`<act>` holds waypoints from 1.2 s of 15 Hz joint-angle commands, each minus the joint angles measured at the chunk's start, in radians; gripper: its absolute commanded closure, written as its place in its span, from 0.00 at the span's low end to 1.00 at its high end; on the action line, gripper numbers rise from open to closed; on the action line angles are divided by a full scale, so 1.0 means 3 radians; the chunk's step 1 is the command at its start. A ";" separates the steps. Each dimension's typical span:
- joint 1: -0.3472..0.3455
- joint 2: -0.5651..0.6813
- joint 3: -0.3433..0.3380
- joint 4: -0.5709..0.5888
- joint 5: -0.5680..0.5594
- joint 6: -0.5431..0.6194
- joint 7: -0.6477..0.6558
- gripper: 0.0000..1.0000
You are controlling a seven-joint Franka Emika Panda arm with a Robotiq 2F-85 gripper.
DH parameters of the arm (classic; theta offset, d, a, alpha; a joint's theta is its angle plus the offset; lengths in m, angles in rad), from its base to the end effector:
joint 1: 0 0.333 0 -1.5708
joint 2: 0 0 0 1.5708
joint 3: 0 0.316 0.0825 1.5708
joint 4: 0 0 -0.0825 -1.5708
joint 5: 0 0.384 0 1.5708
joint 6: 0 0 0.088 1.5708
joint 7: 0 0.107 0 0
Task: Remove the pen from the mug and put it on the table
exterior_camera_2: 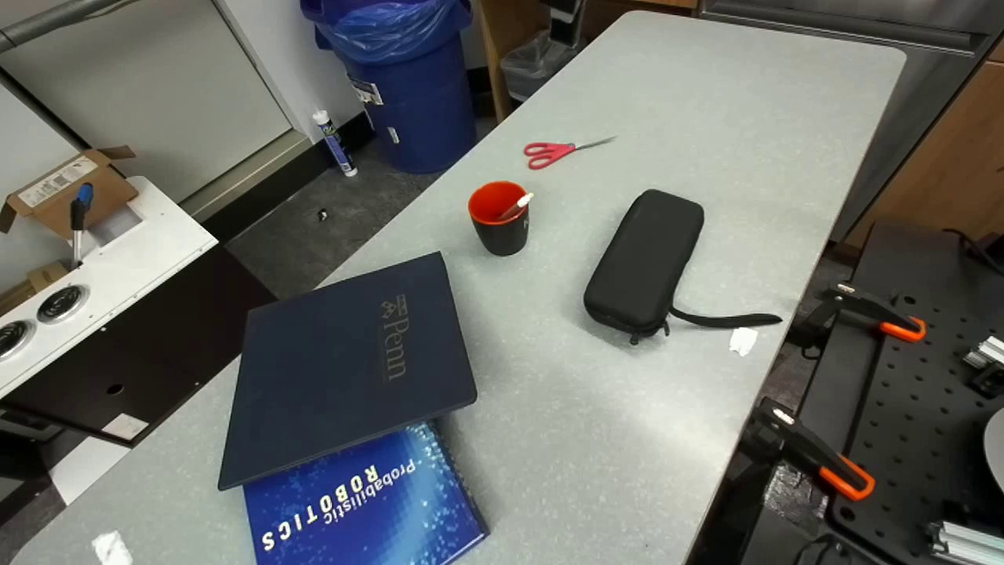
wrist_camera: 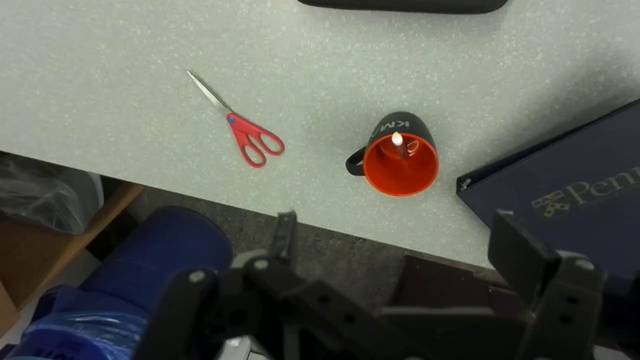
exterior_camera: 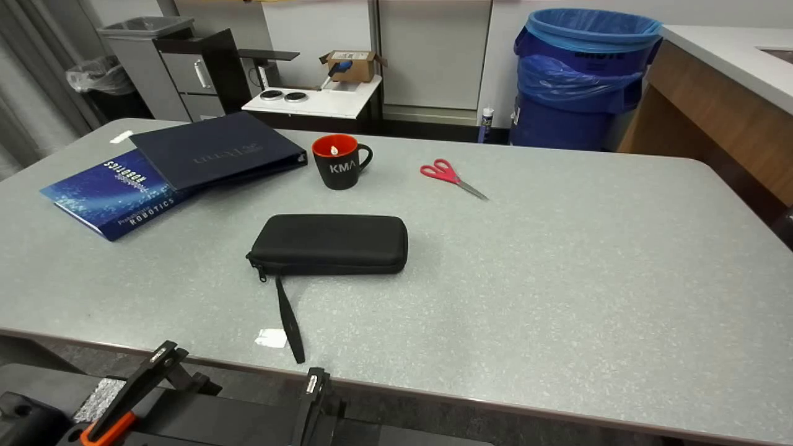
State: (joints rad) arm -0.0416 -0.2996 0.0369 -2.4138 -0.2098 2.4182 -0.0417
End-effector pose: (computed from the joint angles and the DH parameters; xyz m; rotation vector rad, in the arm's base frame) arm 0.4730 -0.0027 0.4556 2.9188 0.2537 0.4403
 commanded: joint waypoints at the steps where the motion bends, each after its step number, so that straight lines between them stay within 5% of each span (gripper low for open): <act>1: -0.0116 0.0607 -0.0073 0.0329 -0.0197 0.0390 0.0102 0.00; 5: -0.0160 0.1006 -0.0172 0.0606 -0.0326 0.0520 0.0293 0.00; 12: -0.0093 0.0881 -0.0198 0.0433 -0.0171 0.0497 0.0115 0.00; 18: 0.0051 0.1496 -0.0094 0.0760 0.0131 0.0490 -0.0046 0.00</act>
State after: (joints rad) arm -0.0539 0.0393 -0.0019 -2.2633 -0.2370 2.5696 -0.0218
